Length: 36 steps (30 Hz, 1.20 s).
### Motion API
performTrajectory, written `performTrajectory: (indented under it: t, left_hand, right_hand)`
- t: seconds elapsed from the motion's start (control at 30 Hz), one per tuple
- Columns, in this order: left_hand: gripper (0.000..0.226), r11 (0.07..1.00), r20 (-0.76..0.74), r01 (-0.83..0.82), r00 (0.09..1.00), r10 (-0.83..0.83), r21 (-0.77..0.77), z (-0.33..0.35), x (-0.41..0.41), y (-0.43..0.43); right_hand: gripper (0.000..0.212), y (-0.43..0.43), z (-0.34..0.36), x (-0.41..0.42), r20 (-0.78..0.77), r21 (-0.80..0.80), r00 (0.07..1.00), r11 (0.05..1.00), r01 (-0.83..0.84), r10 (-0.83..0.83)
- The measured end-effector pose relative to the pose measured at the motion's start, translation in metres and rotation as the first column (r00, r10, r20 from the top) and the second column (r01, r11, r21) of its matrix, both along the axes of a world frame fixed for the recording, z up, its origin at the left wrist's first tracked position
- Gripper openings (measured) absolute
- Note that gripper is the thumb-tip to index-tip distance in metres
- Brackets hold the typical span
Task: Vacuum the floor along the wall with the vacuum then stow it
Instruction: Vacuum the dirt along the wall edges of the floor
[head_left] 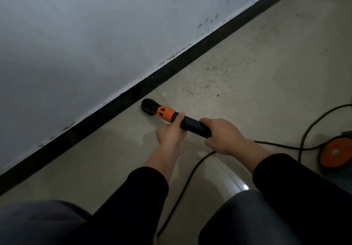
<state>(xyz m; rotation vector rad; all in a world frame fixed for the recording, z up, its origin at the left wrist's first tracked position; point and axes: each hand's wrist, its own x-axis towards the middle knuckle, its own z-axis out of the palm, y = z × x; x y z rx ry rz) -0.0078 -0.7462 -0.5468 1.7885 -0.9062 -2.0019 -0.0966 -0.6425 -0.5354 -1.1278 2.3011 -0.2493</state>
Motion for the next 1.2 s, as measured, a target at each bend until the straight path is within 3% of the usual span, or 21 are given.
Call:
performTrajectory:
  t: [0.3,1.2]
  left_hand:
    - [0.026,0.998,-0.123,0.024,0.992,-0.016,0.065,0.006,0.008,-0.005]
    - [0.024,0.983,-0.175,0.16,0.974,-0.142,0.094,0.01,-0.035,0.051]
  right_hand:
    - [0.037,-0.004,0.001,0.012,-0.072,0.006,0.997,1.0,0.022,-0.021]
    - [0.031,0.061,0.012,-0.01,-0.162,0.012,0.965,0.977,0.211,-0.206]
